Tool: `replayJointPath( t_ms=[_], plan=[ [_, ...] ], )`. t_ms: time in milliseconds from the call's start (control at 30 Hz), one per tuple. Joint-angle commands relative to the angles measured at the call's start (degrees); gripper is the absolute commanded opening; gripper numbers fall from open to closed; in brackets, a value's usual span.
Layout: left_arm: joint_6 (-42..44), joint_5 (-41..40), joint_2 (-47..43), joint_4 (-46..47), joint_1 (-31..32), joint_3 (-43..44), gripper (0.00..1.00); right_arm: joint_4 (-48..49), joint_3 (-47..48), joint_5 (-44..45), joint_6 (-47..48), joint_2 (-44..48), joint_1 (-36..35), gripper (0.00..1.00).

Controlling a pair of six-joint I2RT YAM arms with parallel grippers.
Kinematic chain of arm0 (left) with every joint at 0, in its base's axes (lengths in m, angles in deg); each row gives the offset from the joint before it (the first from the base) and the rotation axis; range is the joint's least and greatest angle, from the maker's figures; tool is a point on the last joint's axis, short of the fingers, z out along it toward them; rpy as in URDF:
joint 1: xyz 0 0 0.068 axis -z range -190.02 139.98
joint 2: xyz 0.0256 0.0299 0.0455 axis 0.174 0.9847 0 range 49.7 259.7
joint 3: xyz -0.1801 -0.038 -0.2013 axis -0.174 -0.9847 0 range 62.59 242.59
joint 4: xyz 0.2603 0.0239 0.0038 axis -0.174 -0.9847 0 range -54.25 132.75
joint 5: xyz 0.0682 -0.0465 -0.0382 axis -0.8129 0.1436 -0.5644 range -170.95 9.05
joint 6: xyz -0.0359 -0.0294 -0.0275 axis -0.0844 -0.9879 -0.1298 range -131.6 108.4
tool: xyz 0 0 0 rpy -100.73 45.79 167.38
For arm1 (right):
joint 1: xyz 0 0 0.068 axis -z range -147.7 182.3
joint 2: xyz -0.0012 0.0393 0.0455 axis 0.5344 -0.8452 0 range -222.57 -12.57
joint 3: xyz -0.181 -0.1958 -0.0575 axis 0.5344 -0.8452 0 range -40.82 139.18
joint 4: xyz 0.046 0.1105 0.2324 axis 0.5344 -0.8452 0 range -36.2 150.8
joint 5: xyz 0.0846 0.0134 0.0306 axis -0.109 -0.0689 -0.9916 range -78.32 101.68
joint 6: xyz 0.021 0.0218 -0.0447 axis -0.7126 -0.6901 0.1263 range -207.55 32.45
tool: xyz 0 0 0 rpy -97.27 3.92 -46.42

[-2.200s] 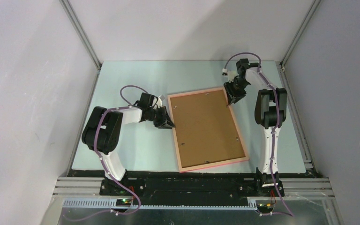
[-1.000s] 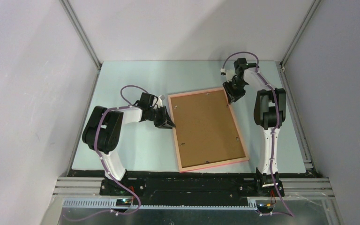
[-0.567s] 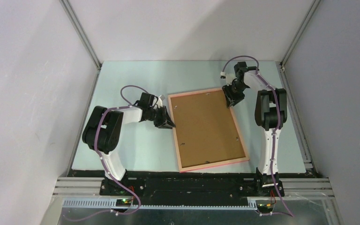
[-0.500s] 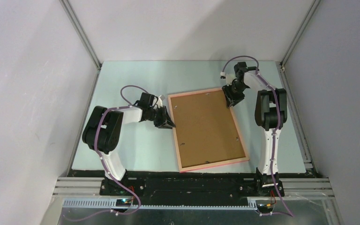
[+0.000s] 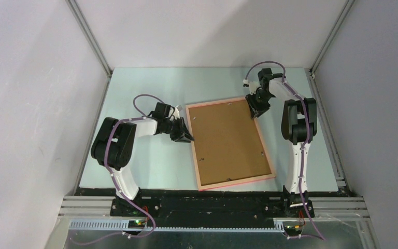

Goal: Put the photo into the frame

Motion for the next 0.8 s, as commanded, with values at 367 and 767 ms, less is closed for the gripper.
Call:
replayJointPath(
  t_ms=[367, 767],
  plan=[
    [2.72, -0.71, 1.48, 0.05, 0.36, 1.14, 0.00, -0.58, 3.44, 2.80, 1.20, -1.12, -0.65, 0.41],
    [2.71, -0.49, 1.41, -0.03, 0.37, 1.19, 0.00, 1.95, -0.63, 4.62, 0.34, 0.26, -1.08, 0.40]
  ],
)
